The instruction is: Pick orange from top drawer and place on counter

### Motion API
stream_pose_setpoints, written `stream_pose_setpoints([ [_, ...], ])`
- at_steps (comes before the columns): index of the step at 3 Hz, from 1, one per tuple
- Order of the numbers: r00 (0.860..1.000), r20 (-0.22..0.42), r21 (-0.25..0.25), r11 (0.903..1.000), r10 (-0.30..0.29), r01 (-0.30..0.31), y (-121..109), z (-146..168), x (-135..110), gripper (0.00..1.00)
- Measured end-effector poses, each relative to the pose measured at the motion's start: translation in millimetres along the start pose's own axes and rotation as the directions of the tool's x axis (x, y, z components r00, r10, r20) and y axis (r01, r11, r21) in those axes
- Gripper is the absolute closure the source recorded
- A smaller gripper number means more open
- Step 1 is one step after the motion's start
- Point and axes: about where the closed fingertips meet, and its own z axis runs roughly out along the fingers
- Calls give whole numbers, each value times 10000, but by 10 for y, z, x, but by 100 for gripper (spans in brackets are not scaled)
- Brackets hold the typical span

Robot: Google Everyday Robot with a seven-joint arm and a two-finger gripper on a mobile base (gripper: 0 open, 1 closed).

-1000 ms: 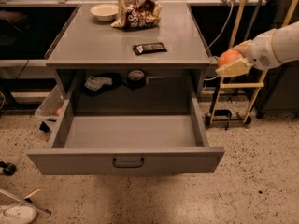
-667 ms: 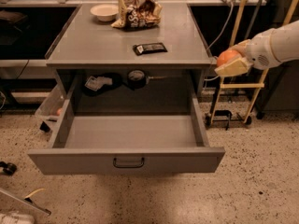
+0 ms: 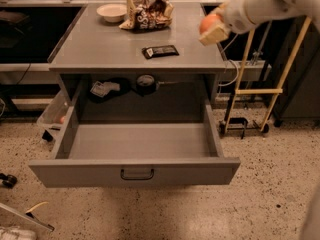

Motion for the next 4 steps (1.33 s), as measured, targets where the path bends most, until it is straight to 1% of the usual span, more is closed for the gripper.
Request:
stream_pose_setpoints([
  [1,9973,-41,245,9970,-727,728,-296,491,-539,100],
  [2,9958,-387,-11,9965,-835,835,-380,1067,-665,100],
  [3,9950,-885,-41,9989,-466,465,-471,1426,-447,100],
  [4,9900,-1388,181,9996,238,-215,-559,1590,-52,100],
])
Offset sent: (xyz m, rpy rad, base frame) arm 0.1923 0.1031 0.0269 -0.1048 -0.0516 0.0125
